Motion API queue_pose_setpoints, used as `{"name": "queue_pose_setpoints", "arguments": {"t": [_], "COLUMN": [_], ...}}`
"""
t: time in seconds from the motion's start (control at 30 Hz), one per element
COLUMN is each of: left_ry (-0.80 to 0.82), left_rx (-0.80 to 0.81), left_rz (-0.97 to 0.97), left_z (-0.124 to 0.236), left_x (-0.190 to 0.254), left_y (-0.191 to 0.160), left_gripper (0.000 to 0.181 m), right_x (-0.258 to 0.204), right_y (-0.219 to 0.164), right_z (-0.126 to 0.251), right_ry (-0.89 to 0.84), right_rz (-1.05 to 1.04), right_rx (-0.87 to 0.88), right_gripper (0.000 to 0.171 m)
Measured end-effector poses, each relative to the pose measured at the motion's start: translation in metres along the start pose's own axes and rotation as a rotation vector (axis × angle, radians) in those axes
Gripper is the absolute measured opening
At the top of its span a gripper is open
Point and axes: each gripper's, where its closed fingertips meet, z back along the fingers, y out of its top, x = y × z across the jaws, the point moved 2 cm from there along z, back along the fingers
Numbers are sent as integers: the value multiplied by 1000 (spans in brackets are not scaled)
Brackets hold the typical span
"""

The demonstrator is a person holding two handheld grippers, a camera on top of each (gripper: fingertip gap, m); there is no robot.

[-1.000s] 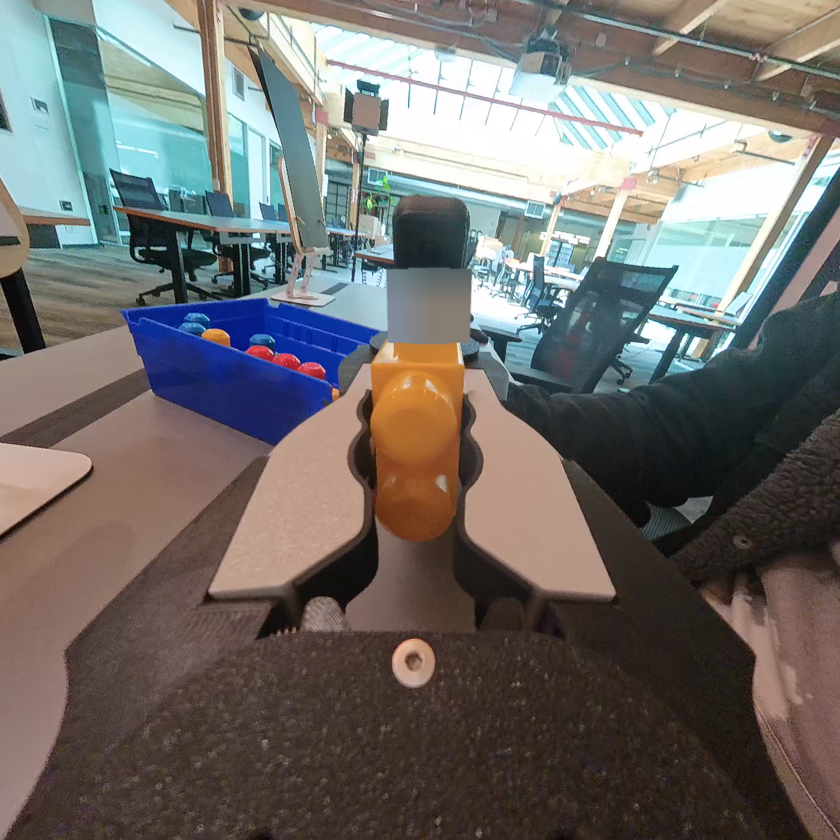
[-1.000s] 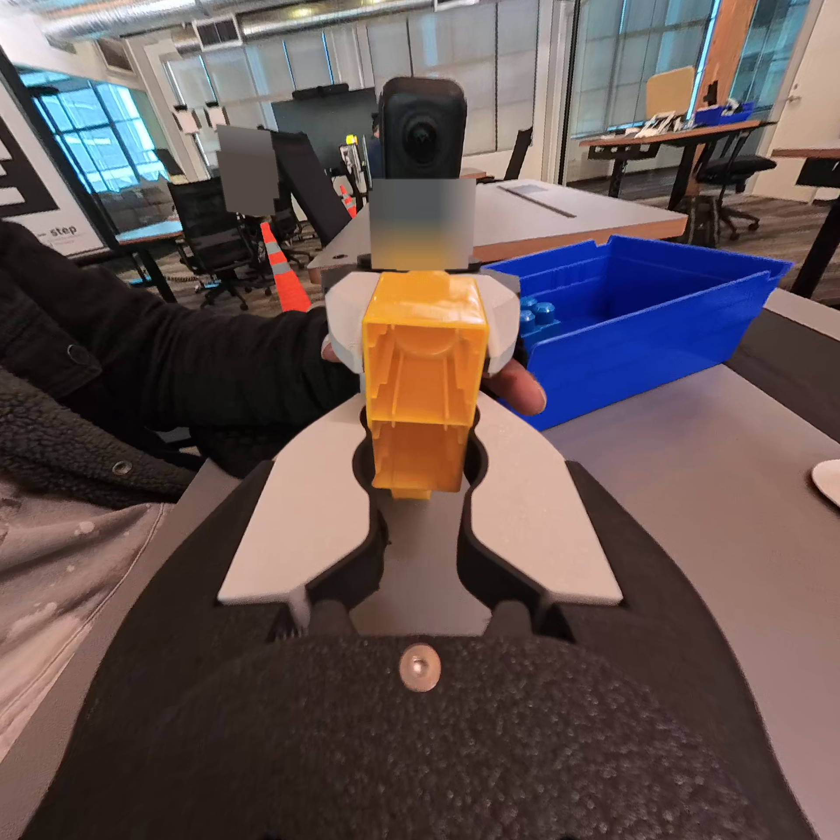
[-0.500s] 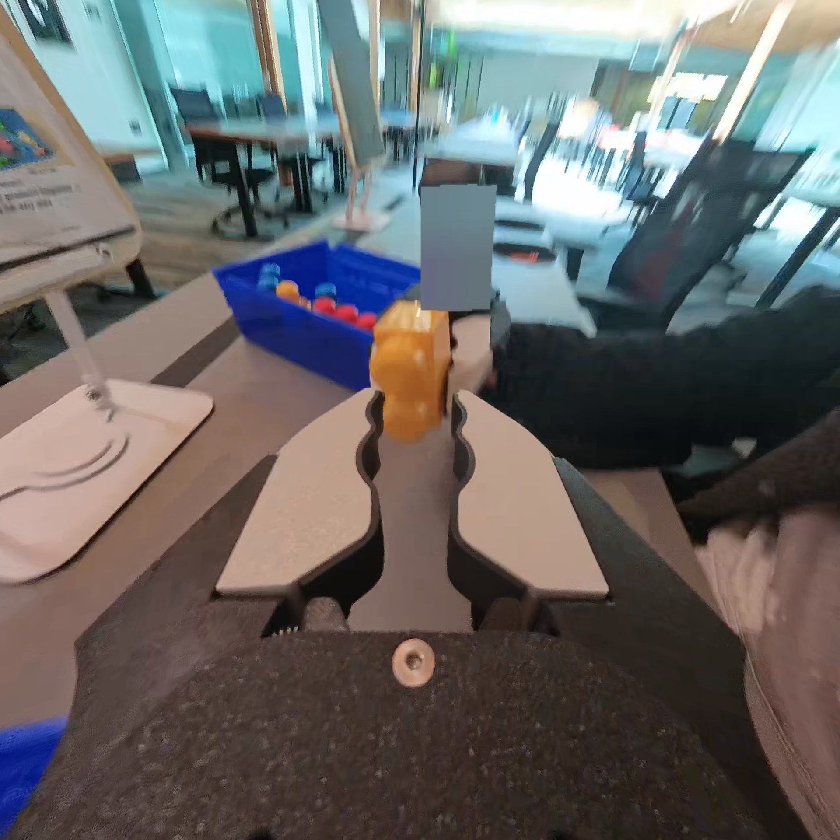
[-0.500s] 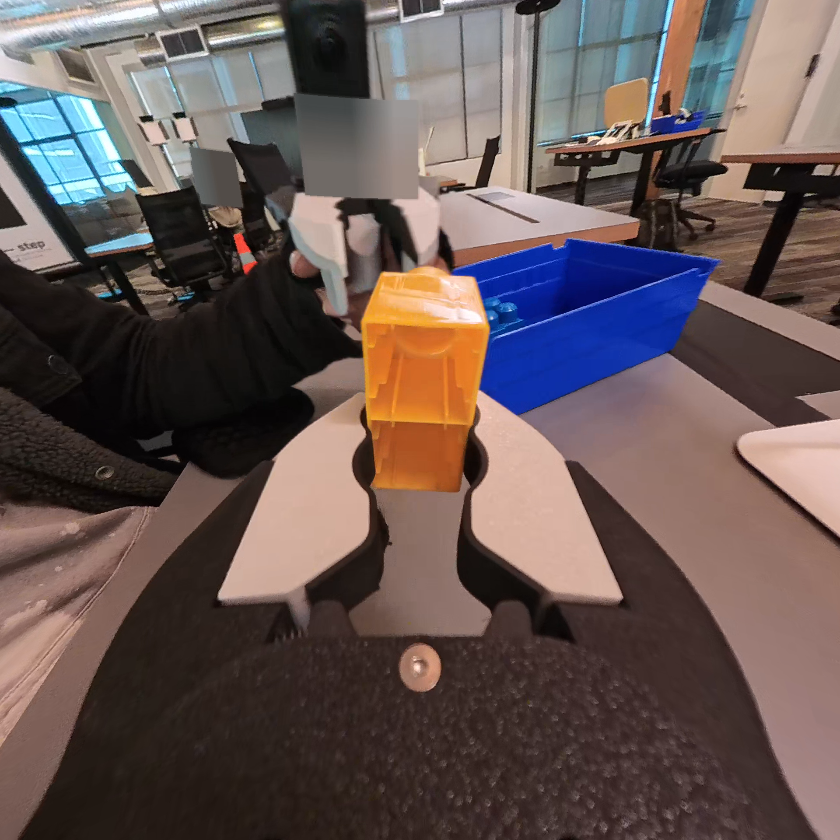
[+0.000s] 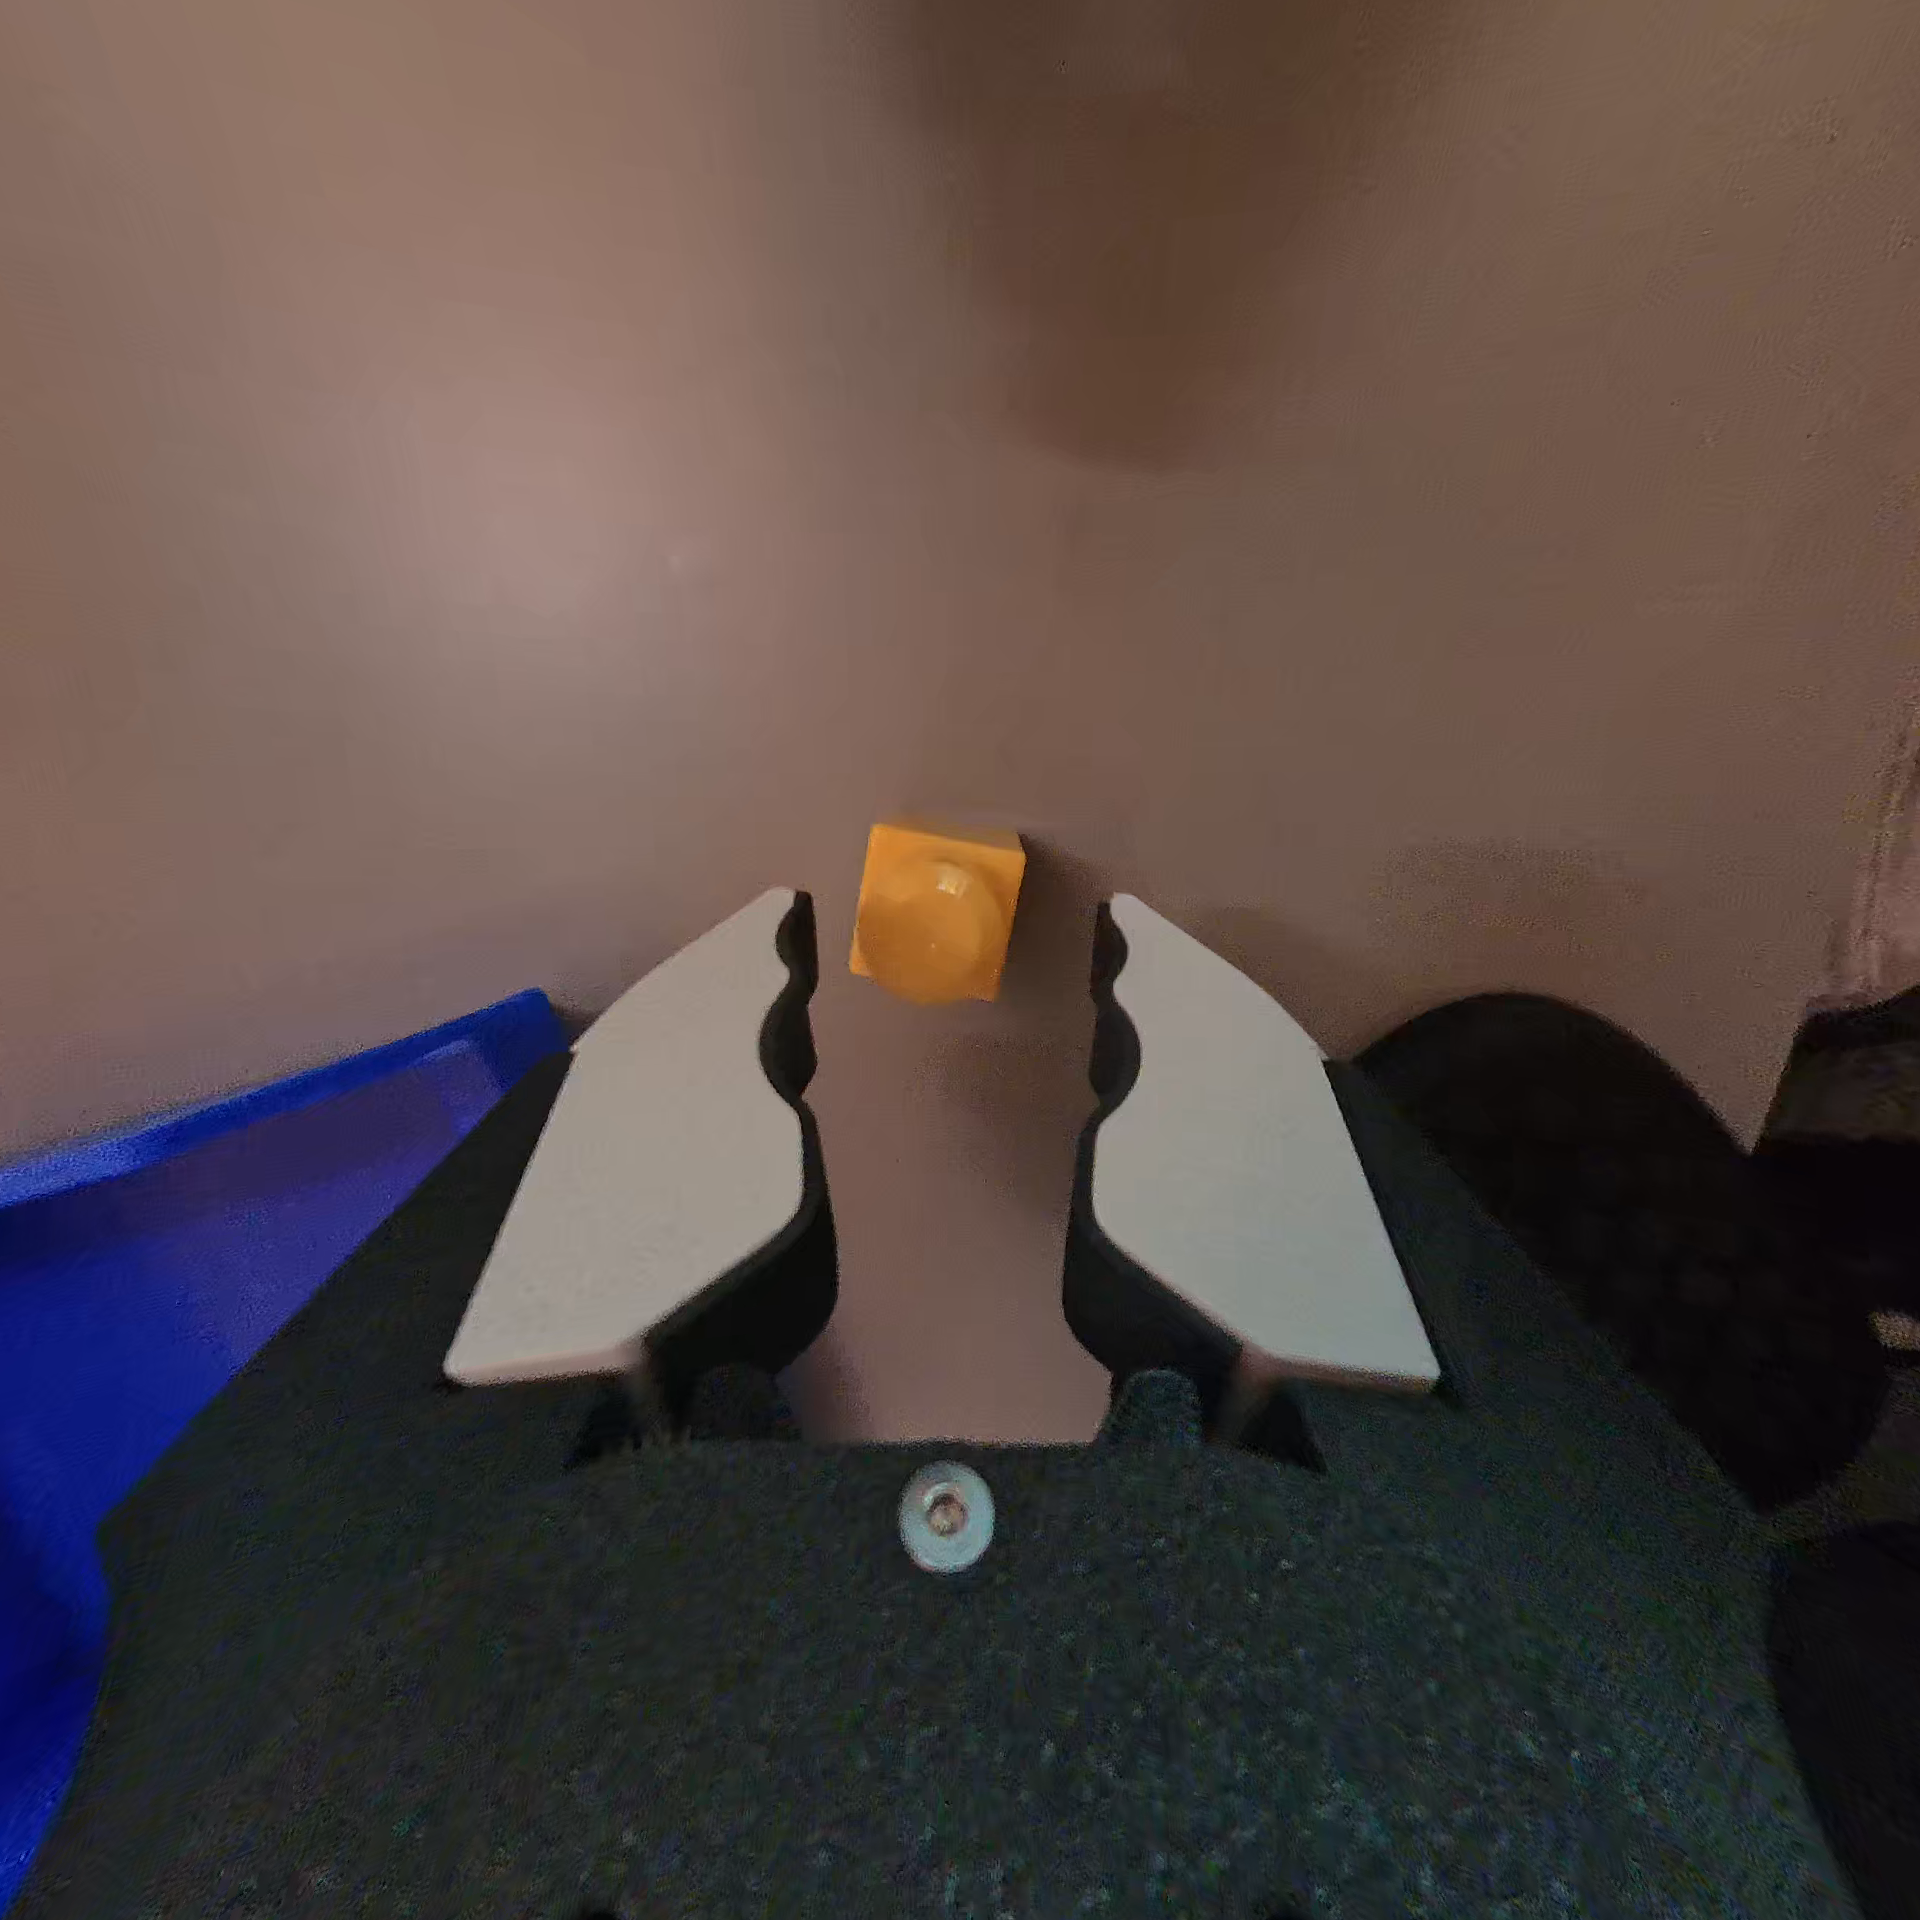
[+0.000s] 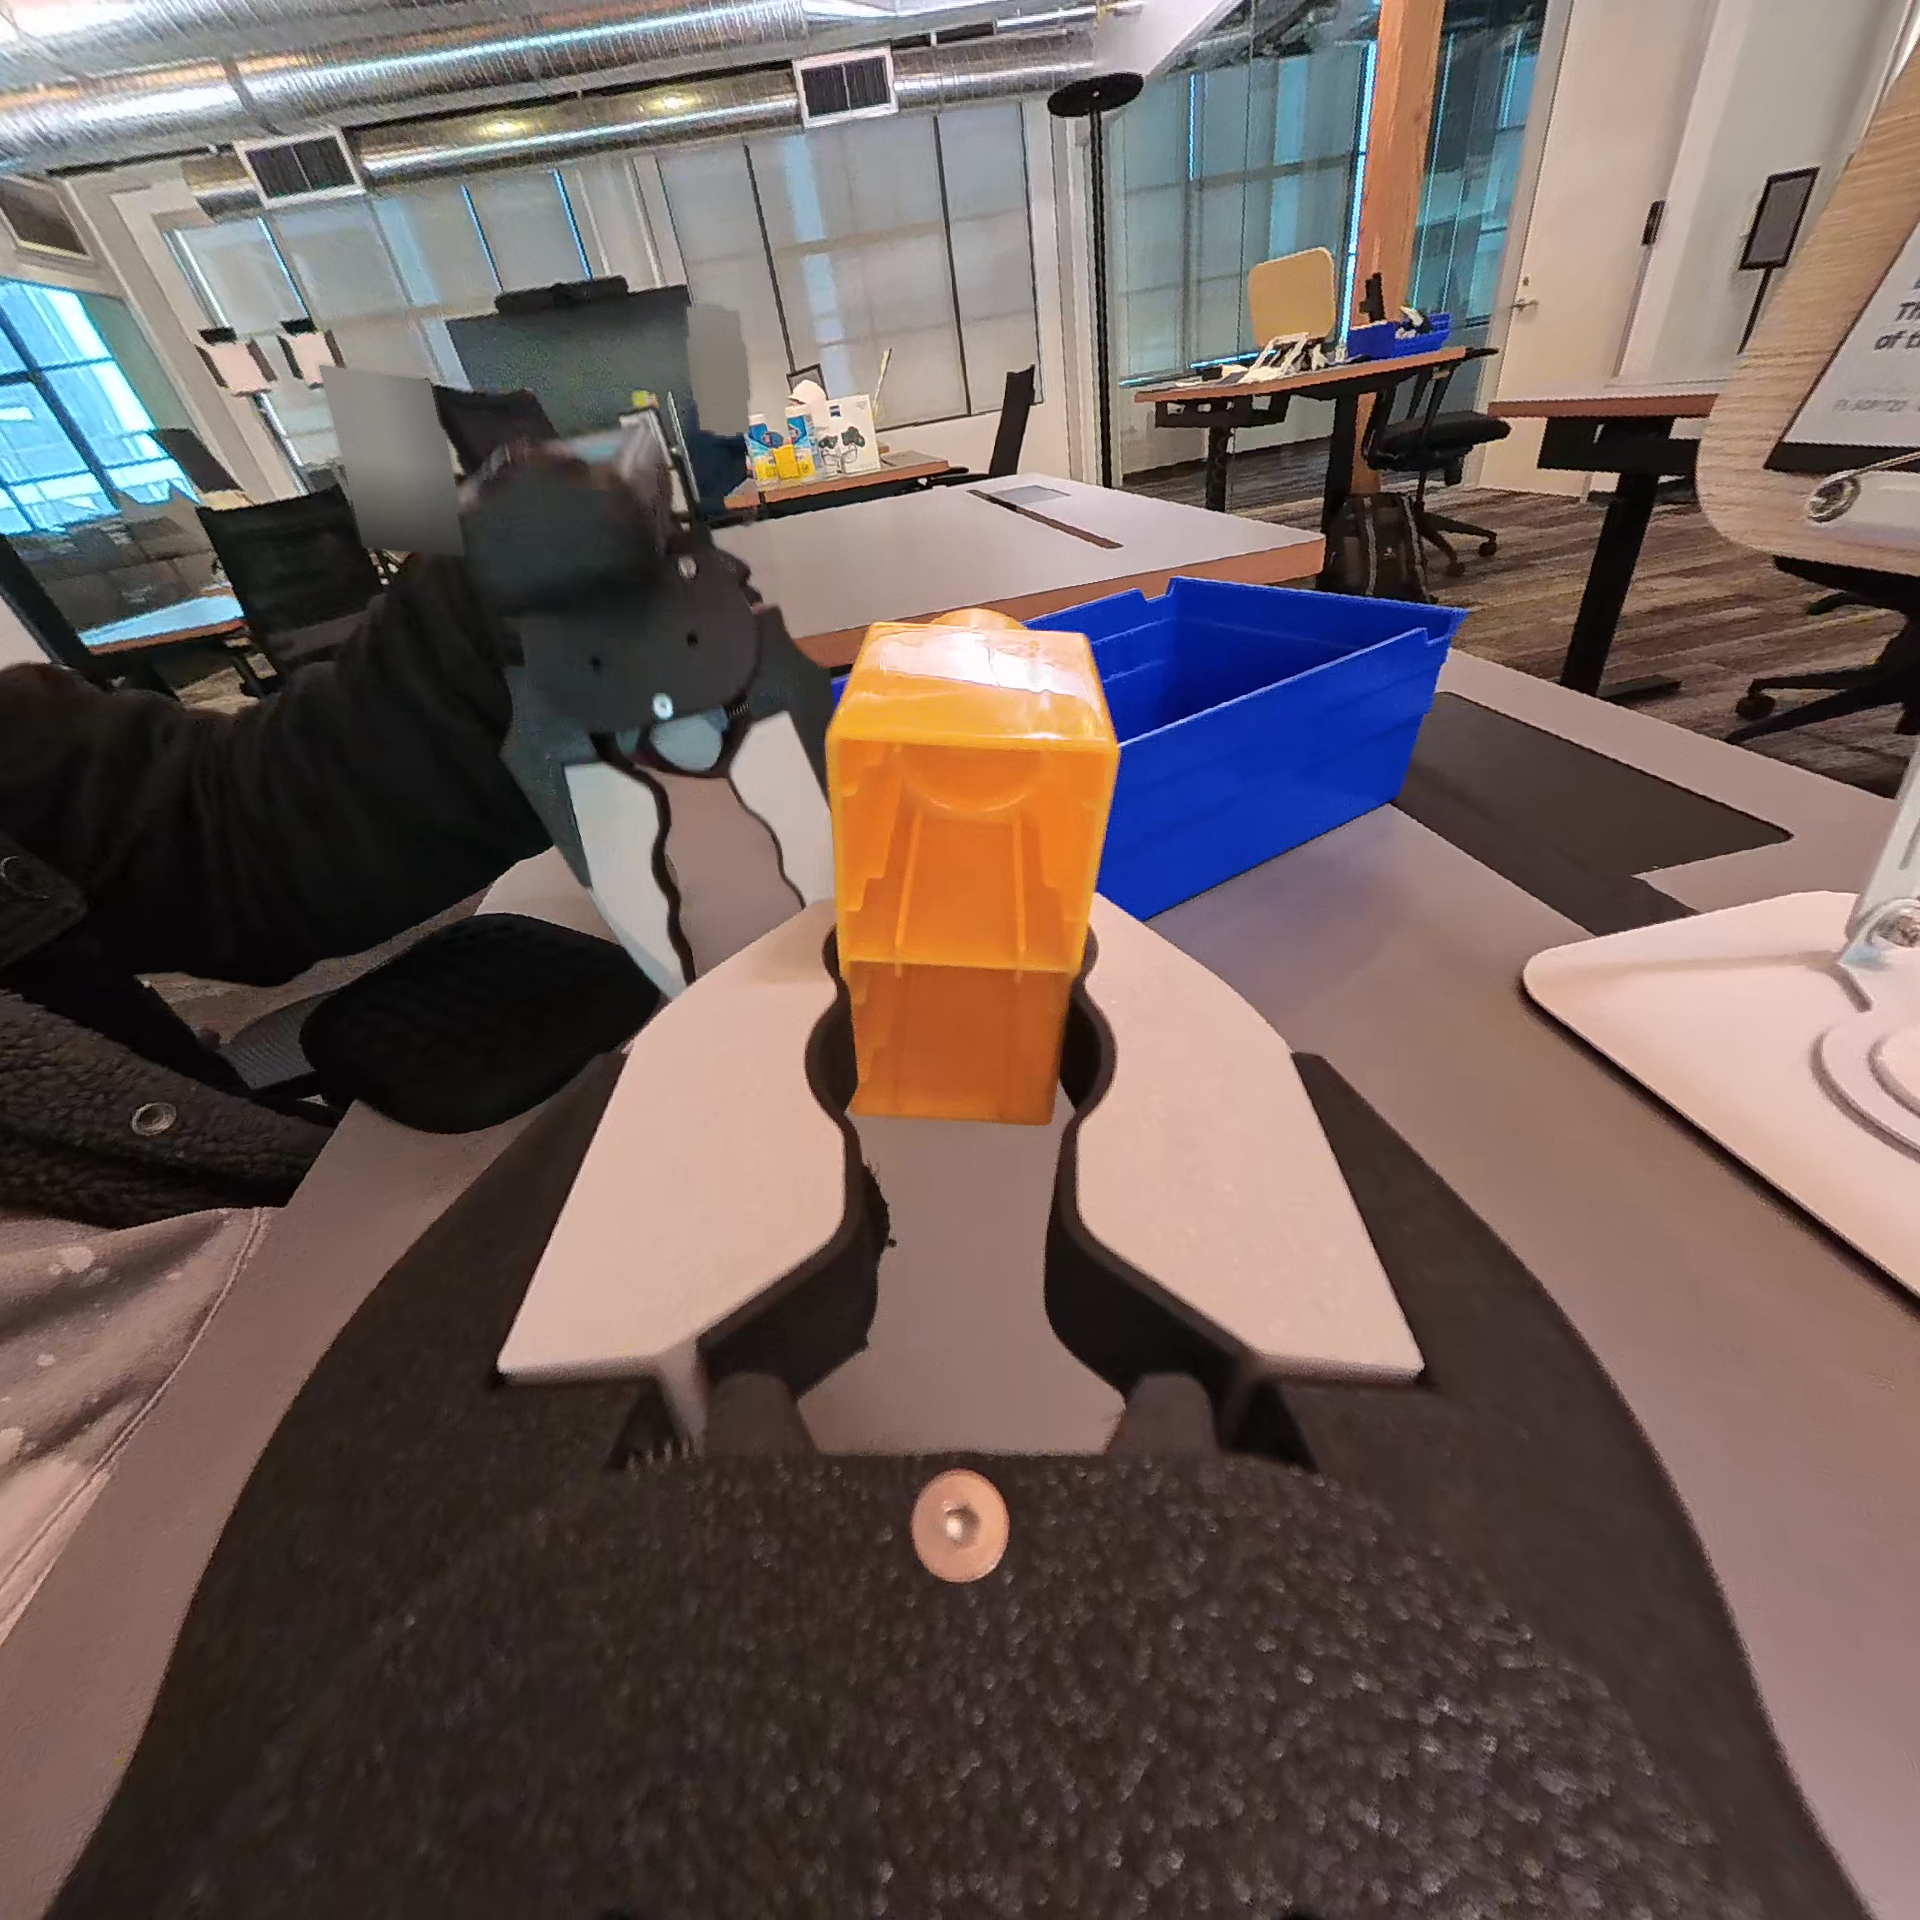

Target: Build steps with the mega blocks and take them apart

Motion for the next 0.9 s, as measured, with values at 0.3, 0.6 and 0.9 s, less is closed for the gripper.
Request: {"name": "queue_pose_setpoints", "arguments": {"t": [0.3,0.6,0.9], "left_ry": [81,82,-162], "left_rx": [-95,1103,1439], "left_rz": [-98,218,308], "left_z": [-26,112,103], "left_x": [-11,-47,-50], "left_y": [1,89,90], "left_gripper": [37,37,36], "right_x": [1,-3,-7], "right_y": [3,14,16], "right_z": [3,9,11], "right_ry": [-8,21,51], "right_rz": [6,10,8], "right_rx": [9,87,98], "right_gripper": [36,36,36]}}
